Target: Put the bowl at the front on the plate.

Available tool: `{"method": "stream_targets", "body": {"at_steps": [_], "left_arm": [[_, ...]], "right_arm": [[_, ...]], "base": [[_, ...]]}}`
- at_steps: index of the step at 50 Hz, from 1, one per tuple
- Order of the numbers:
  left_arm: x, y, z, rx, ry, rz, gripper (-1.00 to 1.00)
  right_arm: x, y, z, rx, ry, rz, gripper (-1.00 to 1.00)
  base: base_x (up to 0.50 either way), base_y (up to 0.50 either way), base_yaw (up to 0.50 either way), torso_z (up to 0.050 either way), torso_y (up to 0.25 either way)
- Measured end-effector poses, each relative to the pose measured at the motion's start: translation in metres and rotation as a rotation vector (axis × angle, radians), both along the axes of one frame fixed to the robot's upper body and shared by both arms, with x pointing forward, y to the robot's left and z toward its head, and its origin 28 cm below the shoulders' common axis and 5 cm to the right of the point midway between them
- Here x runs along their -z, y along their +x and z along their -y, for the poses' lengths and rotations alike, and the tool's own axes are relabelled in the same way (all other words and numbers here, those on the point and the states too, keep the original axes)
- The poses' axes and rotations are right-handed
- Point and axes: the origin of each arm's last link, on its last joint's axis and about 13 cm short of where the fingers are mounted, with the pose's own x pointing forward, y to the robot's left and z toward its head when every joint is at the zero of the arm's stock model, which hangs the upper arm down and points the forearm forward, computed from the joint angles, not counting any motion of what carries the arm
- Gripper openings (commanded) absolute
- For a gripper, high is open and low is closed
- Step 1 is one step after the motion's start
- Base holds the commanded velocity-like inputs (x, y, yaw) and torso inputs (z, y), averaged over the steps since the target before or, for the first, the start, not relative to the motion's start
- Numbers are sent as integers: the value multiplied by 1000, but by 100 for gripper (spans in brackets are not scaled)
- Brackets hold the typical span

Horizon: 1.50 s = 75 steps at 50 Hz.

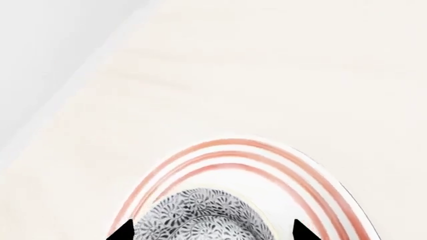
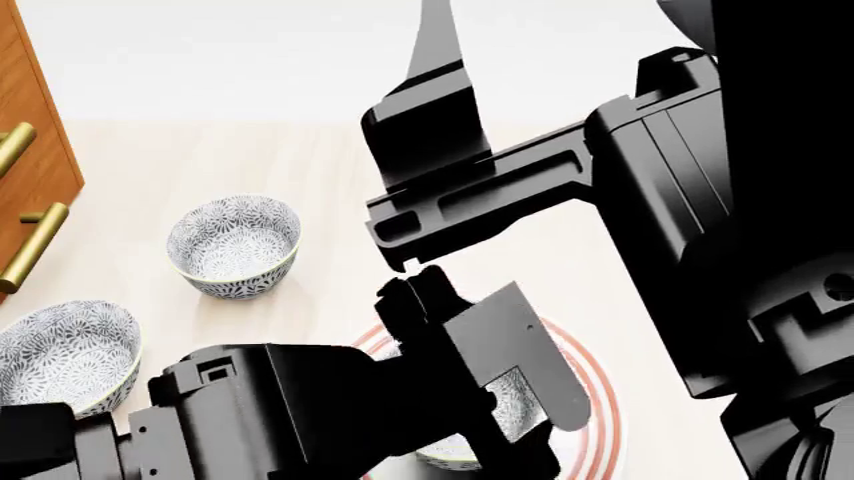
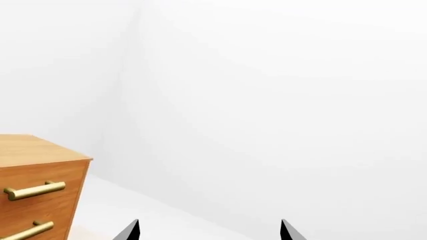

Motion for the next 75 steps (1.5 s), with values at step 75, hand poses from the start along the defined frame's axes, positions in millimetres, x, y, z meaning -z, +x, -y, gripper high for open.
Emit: {"method": "stream_targets", "body": {"at_steps": [75], "left_arm": [[-27, 74, -82, -580, -384, 145, 100]], "right_arm": [[8, -1, 12, 47, 52, 68, 100]], "base": [[0, 0, 0, 0, 0]]}}
